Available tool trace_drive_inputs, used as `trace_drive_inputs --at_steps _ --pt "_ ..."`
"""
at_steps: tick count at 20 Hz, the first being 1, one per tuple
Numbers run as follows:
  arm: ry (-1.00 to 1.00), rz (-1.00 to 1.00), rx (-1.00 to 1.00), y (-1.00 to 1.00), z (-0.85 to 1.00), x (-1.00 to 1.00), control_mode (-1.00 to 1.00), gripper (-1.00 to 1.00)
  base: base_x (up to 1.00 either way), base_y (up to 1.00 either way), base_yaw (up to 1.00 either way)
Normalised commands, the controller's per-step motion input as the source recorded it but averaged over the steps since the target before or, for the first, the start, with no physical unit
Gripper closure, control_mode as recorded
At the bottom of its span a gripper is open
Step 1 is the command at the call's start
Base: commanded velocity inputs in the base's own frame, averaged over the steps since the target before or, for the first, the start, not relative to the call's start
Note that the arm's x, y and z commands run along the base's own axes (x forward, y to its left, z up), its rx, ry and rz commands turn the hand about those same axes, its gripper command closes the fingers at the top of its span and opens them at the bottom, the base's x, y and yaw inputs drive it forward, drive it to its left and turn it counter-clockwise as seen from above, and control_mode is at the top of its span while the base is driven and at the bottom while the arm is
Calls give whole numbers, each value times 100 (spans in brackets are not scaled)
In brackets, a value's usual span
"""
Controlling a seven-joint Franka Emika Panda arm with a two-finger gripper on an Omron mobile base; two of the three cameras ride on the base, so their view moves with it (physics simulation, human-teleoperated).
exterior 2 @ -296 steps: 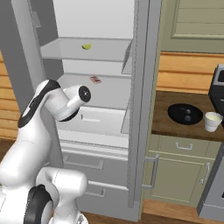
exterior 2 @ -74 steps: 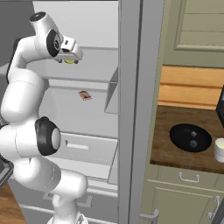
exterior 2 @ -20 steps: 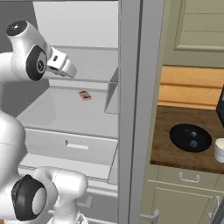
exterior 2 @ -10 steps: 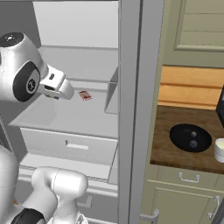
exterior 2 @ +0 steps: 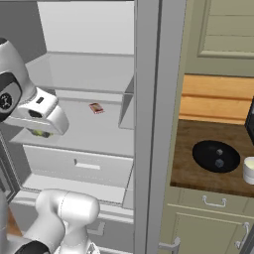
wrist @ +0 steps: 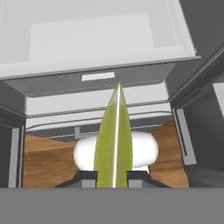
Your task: Grab a lemon wedge from the fridge and one ice cube from the ice bowl, and put them in the glass of lemonade.
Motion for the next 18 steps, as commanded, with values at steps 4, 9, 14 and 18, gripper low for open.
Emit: trace_drive_inputs --at_steps 4,9,14,18 --pt "4 0 0 0 -7 -82 -100 100 0 0 0" --pt "0 0 0 0 0 -60 -100 100 0 0 0" --pt "5 0 0 1 -34 0 -100 100 0 0 0" --pt "0 0 0 0 -11 0 -100 100 0 0 0"
